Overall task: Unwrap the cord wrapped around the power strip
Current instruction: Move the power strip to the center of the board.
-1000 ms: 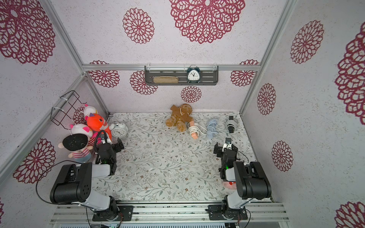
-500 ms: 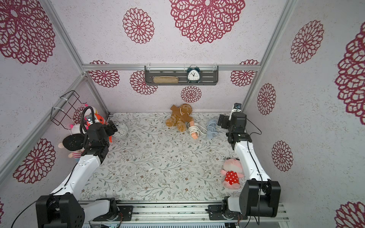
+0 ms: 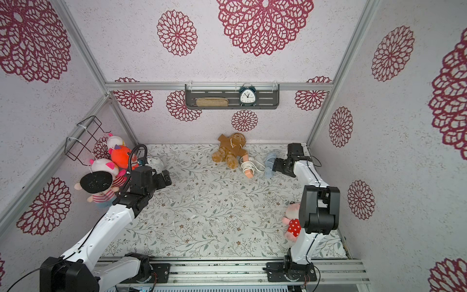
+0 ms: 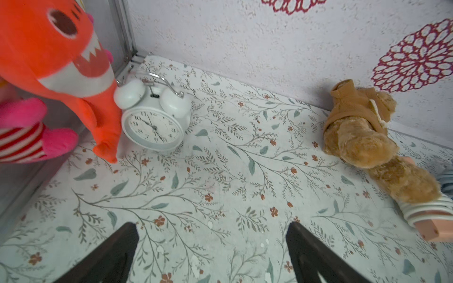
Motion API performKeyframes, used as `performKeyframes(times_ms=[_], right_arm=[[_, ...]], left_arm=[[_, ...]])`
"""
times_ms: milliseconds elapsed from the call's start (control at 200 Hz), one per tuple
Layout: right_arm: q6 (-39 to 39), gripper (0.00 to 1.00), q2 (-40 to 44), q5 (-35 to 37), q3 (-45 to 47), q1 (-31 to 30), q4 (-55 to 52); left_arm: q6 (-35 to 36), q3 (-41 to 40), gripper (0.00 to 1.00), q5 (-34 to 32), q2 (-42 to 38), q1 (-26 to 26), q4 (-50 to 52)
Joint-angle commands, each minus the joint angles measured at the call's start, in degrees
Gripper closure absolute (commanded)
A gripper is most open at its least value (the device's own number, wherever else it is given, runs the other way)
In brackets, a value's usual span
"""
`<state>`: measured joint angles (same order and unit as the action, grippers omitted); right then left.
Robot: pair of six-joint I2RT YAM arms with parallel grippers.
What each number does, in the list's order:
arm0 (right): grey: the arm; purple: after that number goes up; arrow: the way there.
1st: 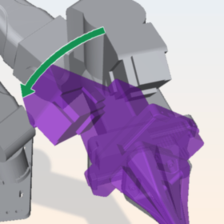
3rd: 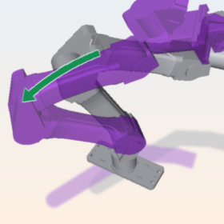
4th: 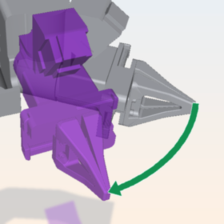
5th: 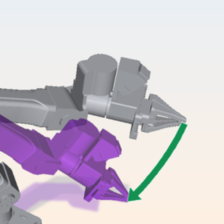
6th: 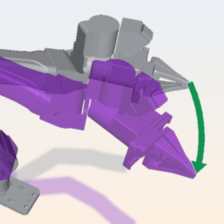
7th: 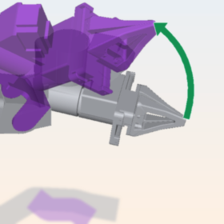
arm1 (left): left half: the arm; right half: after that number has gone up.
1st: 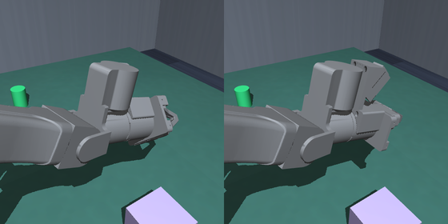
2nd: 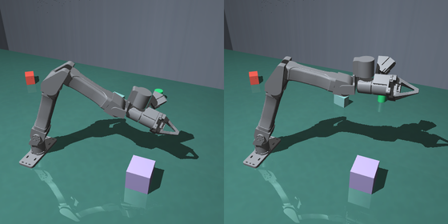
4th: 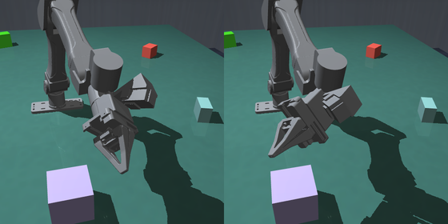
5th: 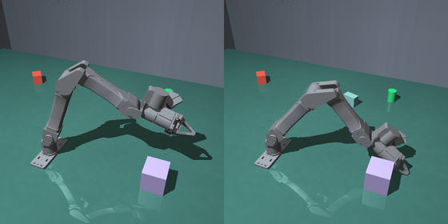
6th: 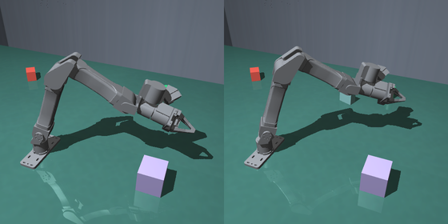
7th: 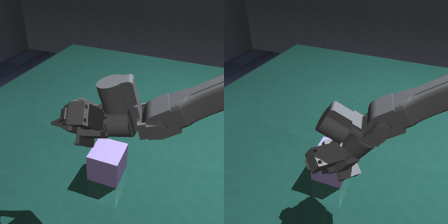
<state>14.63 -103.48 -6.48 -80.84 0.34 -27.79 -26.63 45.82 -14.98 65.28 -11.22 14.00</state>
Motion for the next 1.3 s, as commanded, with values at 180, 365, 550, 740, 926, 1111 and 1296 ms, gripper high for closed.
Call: performKeyframes(times_ms=[180, 365, 550, 740, 926, 1111, 1296], right_arm=[[-0.96, 0.31, -4.21, -5.7, -4.92, -11.16, -0.11], [1.74, 0.3, -8.96, -5.34, -7.65, -13.6, -0.04], [0.18, 0.13, -13.88, 2.41, -13.19, -16.91, -2.65], [-1.08, 0.12, -19.47, 4.43, -18.72, -18.4, -3.33], [-1.8, 0.13, -21.49, 4.95, -20.06, -20.06, -2.38], [-2.32, 0.29, -20.18, 5.87, -17.86, -20.08, -1.88], [-3.74, 0.4, -13.91, 4.36, -11.14, -20.5, -0.6]], left_arm=[[-6.56, -1.1, 0.06, 2.92, 2.7, -2.51, -1.27], [-7.39, 0.05, 0.09, 3.89, 4.14, -3.54, -1.51], [-8.15, 0.58, 0.1, 4.32, 5.93, -4.23, -1.62], [-8.57, 1.28, 0.09, 4.52, 6.88, -4.95, -1.81], [-9.03, 1.29, 0.1, 4.1, 6.23, -5.61, -1.68], [-9.43, 1.26, 0.1, 4.46, 5.57, -6.24, -1.45], [-10.54, 1.2, 0.1, 8.46, 5.52, -7.06, -1.0]])
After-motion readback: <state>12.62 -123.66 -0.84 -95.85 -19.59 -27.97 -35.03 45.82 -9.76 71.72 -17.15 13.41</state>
